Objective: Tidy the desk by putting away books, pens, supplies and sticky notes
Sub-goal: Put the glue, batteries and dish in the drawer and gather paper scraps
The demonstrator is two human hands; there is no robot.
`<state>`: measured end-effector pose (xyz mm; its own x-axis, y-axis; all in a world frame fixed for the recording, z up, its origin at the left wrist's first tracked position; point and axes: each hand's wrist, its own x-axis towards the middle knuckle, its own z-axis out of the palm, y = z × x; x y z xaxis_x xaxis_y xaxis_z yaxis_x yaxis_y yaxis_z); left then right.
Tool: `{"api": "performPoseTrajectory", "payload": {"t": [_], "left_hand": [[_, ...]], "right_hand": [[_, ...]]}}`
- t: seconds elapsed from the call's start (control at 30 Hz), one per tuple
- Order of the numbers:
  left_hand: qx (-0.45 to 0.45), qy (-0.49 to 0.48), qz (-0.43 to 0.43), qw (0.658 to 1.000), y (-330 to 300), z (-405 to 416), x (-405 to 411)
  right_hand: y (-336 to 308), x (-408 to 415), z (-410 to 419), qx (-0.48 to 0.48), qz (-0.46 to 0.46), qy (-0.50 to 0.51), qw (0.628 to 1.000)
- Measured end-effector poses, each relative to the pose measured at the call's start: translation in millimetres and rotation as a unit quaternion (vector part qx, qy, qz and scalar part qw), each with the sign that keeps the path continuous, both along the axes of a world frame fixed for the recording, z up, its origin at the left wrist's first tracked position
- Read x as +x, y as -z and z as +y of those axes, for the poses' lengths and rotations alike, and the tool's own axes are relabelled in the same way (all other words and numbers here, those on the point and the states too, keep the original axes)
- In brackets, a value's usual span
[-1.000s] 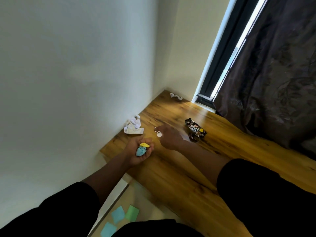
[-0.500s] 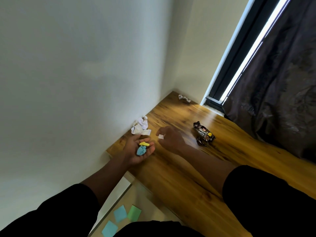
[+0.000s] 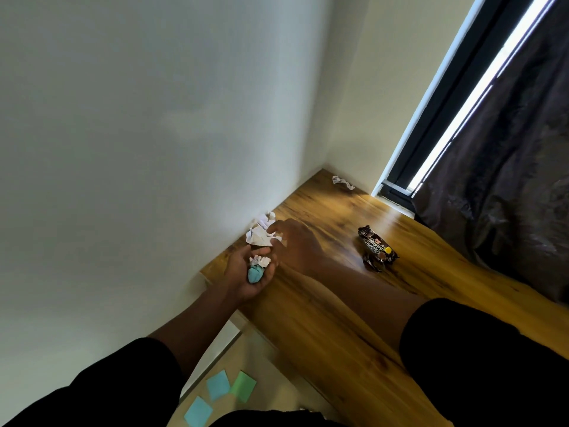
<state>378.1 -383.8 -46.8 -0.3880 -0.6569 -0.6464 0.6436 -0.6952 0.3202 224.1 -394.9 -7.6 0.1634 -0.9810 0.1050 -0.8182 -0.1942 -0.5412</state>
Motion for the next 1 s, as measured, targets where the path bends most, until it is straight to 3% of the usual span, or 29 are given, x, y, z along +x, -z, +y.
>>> {"api": "performPoseTrajectory", "payload": {"t": [0.17,0.33,0.7,0.9,1.0], "left_hand": [[0.015,-0.011,0.004,1.000,3,7,18],[0.000,-0.011,-0.022,1.000,2,11,37],[0.005,-0.010,0.016,1.000,1,-3,24],[-0.027,-0.011,-0.005,1.000,-16,-13,8],[-0.013,0.015,-0.046,0.999,9,-30,3]], "right_hand": [[8,0,-13,0.101,0.106,-0.067,0.987],[16,9,-9,0.086,0.193,-0.106,0.972],[8,-5,6,-0.033,0.087,-0.046,0.995],[0,-11,22,-0.066,0.039,-0.108,0.991],[0,-7,30,-0.053,0.057,-0.122,0.990]]}}
